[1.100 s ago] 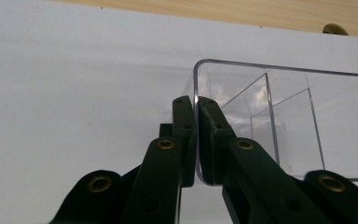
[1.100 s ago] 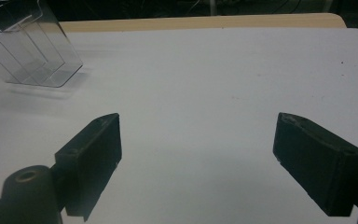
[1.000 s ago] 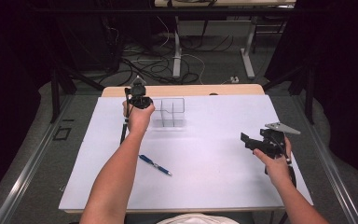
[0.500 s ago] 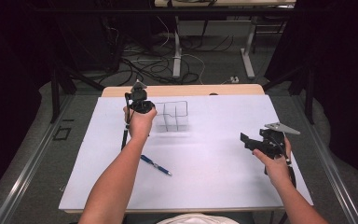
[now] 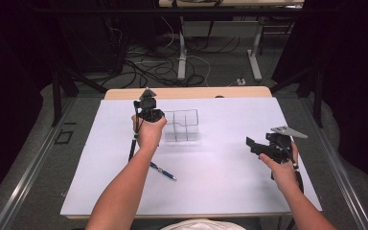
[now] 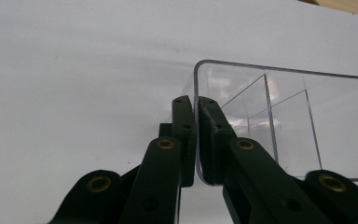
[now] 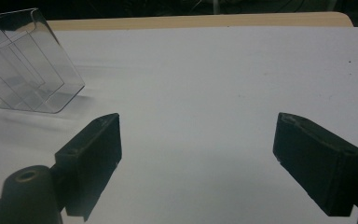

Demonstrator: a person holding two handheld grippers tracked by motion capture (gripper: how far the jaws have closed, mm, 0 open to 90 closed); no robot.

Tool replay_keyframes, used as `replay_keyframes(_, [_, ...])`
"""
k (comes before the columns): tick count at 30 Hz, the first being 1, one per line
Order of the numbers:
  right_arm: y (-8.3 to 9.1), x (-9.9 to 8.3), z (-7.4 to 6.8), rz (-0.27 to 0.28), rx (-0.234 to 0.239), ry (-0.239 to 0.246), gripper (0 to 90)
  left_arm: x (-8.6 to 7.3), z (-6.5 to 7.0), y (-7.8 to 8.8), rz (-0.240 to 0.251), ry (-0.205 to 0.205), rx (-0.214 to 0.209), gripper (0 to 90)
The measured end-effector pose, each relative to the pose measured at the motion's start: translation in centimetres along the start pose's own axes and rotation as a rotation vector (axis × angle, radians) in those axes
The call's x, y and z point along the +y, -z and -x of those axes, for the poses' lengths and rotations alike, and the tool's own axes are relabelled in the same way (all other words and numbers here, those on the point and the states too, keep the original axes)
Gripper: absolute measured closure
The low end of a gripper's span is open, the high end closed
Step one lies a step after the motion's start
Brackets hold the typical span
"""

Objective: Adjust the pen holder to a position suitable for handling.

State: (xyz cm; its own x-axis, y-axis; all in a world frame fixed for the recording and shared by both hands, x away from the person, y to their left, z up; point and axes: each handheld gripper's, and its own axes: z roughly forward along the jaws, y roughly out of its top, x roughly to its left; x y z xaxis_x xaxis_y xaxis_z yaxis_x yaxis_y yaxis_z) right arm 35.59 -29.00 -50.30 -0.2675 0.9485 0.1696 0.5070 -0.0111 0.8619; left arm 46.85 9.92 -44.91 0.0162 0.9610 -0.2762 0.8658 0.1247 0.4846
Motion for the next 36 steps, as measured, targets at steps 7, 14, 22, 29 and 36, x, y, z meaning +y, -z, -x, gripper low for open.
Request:
replay_keyframes(7, [0.0,0.0,0.0,0.002,0.002,0.001,15.1,-0.6,0.2,0.0,-0.005,0.006,0.016,86.1])
replay_keyframes(14, [-0.1,0.0,-0.1,-0.001,0.004,0.002,15.1,-1.3,0.5,-0.5,-0.008,0.015,0.018,85.1])
replay_keyframes(22, [-0.2,-0.1,-0.1,-0.01,0.008,0.01,15.1,-1.7,-0.1,-0.5,-0.005,0.018,-0.025,83.7])
replay_keyframes(29, [-0.3,-0.2,-0.2,-0.011,0.005,0.008,15.1,-2.5,-0.7,-0.7,0.035,-0.04,-0.058,82.5])
replay_keyframes(36, [-0.4,-0.2,-0.4,-0.013,0.004,0.017,15.1,-2.5,-0.8,-0.8,0.039,-0.063,-0.069,82.2])
